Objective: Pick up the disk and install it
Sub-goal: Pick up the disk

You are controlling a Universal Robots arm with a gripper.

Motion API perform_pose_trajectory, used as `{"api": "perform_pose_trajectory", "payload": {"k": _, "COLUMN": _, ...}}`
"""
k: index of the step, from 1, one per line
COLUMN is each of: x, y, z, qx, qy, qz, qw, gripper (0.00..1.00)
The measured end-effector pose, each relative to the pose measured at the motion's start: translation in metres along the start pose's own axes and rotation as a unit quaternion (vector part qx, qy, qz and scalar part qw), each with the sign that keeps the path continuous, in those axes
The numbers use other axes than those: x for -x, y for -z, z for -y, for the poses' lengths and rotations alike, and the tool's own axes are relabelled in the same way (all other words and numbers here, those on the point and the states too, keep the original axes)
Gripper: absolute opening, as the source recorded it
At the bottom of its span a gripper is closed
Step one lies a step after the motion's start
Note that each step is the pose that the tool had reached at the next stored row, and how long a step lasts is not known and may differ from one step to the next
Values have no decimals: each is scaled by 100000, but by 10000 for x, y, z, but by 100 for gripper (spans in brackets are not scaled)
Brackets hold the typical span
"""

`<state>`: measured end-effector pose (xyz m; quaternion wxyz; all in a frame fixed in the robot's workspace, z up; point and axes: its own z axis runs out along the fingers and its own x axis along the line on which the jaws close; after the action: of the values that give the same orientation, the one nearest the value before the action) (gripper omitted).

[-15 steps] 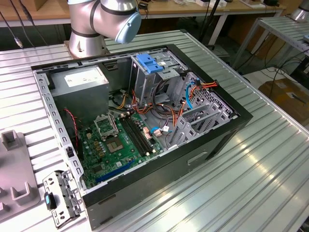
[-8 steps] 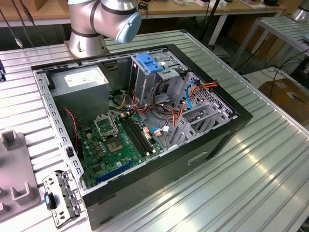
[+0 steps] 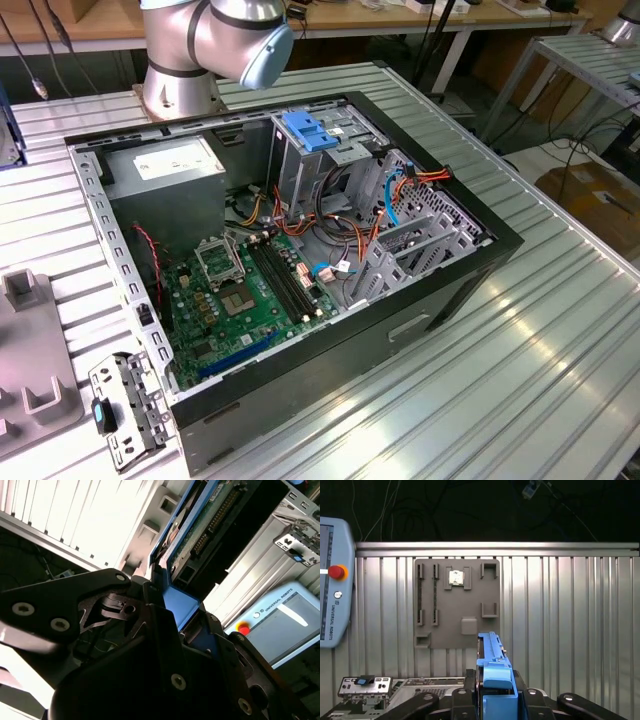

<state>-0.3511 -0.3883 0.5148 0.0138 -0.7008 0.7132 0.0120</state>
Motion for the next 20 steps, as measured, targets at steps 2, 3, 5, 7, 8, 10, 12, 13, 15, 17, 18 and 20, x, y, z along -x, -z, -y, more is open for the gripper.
{"api": "perform_pose_trajectory", "payload": {"k": 2, "x": 1, "y": 0, "z": 33, "qx": 0, "qy": 0, "qz": -2, "qw": 100000, "gripper": 37}}
{"api": "perform_pose_trajectory", "payload": {"k": 3, "x": 1, "y": 0, "z": 46, "qx": 3, "qy": 0, "qz": 1, "qw": 100000, "gripper": 37}}
{"api": "perform_pose_trajectory", "payload": {"k": 5, "x": 1, "y": 0, "z": 74, "qx": -1, "qy": 3, "qz": 1, "qw": 100000, "gripper": 37}}
{"api": "perform_pose_trajectory", "payload": {"k": 7, "x": 2, "y": 0, "z": 102, "qx": 1, "qy": 2, "qz": 1, "qw": 100000, "gripper": 37}}
{"api": "perform_pose_trajectory", "payload": {"k": 8, "x": 2, "y": 0, "z": 117, "qx": 0, "qy": 0, "qz": 2, "qw": 100000, "gripper": 37}}
{"api": "perform_pose_trajectory", "payload": {"k": 10, "x": 3, "y": 0, "z": 149, "qx": 1, "qy": 0, "qz": 0, "qw": 100000, "gripper": 37}}
{"api": "perform_pose_trajectory", "payload": {"k": 12, "x": 3, "y": 0, "z": 179, "qx": 7, "qy": 3, "qz": -3, "qw": 100000, "gripper": 37}}
{"api": "perform_pose_trajectory", "payload": {"k": 13, "x": 3, "y": 0, "z": 193, "qx": 5, "qy": 4, "qz": -2, "qw": 100000, "gripper": 37}}
{"api": "perform_pose_trajectory", "payload": {"k": 15, "x": 4, "y": 0, "z": 230, "qx": 2, "qy": 3, "qz": -1, "qw": 100000, "gripper": 37}}
{"api": "perform_pose_trajectory", "payload": {"k": 17, "x": 5, "y": 0, "z": 258, "qx": 5, "qy": 1, "qz": -3, "qw": 100000, "gripper": 37}}
{"api": "perform_pose_trajectory", "payload": {"k": 18, "x": 5, "y": -1, "z": 272, "qx": -3, "qy": 1, "qz": 1, "qw": 100000, "gripper": 37}}
{"api": "perform_pose_trajectory", "payload": {"k": 20, "x": 5, "y": -1, "z": 320, "qx": 1, "qy": 2, "qz": -2, "qw": 100000, "gripper": 37}}
